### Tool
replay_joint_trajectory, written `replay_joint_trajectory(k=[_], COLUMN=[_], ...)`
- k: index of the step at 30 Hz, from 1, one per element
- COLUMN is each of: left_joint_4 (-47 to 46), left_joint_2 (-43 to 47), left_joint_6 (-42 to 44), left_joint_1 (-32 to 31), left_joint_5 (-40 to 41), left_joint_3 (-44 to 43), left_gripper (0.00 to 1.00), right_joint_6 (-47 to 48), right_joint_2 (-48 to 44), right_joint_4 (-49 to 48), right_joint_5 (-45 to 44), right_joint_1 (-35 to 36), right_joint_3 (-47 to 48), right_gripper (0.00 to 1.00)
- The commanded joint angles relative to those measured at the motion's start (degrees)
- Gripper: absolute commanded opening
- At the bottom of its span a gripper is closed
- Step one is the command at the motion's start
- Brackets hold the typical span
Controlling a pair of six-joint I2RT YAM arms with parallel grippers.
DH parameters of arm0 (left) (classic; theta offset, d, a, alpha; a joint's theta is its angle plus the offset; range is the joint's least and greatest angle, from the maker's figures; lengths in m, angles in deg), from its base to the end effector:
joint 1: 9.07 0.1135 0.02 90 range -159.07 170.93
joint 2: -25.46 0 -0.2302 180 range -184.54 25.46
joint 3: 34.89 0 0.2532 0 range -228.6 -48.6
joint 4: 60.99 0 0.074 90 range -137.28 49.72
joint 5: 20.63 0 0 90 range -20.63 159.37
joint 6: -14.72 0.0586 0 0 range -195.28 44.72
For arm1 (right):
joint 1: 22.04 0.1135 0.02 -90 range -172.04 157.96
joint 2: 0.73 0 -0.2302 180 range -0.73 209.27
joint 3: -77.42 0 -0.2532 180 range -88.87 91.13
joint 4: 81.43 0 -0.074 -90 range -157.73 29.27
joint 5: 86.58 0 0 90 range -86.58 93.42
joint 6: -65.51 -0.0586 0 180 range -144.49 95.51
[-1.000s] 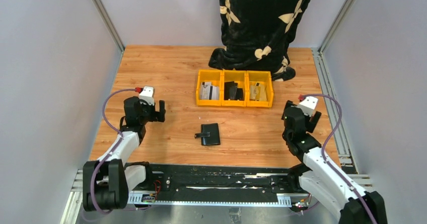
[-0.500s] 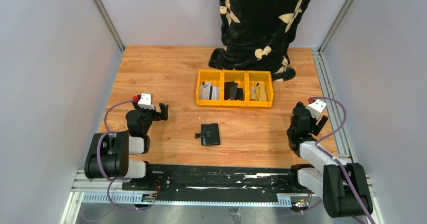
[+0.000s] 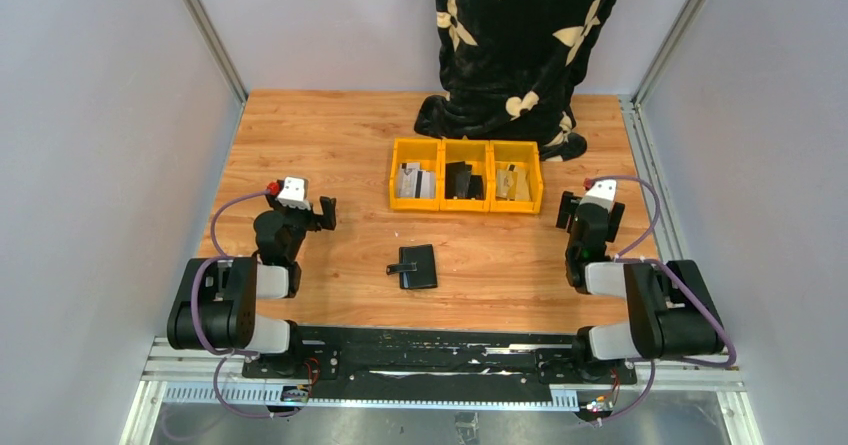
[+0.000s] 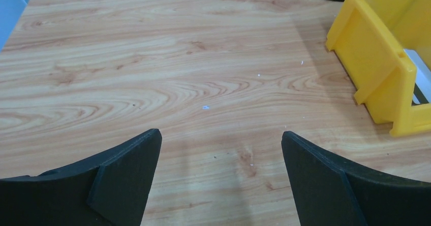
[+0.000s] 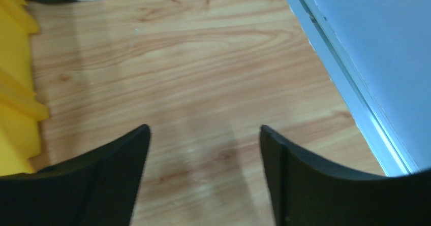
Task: Take the credit cards out of the card holder
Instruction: Reset both arms
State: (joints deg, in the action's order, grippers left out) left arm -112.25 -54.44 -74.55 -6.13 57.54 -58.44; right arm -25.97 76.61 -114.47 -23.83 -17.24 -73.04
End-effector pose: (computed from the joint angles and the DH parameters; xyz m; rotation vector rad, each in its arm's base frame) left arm 0.2511 0.0009 0.1177 0.1247 1.6545 -0.1227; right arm 0.2629 -0.0049 0.1184 0.2812 1.7916 -0.3562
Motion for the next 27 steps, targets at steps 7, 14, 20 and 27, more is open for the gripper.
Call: replay_joint_trajectory(k=[7, 14, 20, 27], left_joint_4=[0.70, 0.70, 0.71, 1.16], left_joint_2=[0.84, 0.87, 0.85, 0.83], left_joint_6=[1.73, 1.77, 1.73, 2.35], left_joint_1=[-0.70, -0.67, -0.73, -0.80], left_joint_5=[2.61, 2.65, 2.61, 2.21], left_joint_3=[-0.50, -0.50, -0.48, -0.68], left_gripper=[1.00, 1.00, 1.00, 1.00], right_joint_6=[4.42, 5.37, 5.58, 5.60], right_joint_2=[2.48, 2.62, 2.93, 2.90], right_joint_4=[-10.91, -11.58, -11.86, -11.88], right_joint_5=[5.77, 6.36, 6.48, 6.46], right_joint_1=[-0.30, 0.18, 0.17, 0.13], right_joint_3=[-2.93, -3.18, -3.00, -3.02], right_gripper=[0.93, 0.93, 0.94, 0.94])
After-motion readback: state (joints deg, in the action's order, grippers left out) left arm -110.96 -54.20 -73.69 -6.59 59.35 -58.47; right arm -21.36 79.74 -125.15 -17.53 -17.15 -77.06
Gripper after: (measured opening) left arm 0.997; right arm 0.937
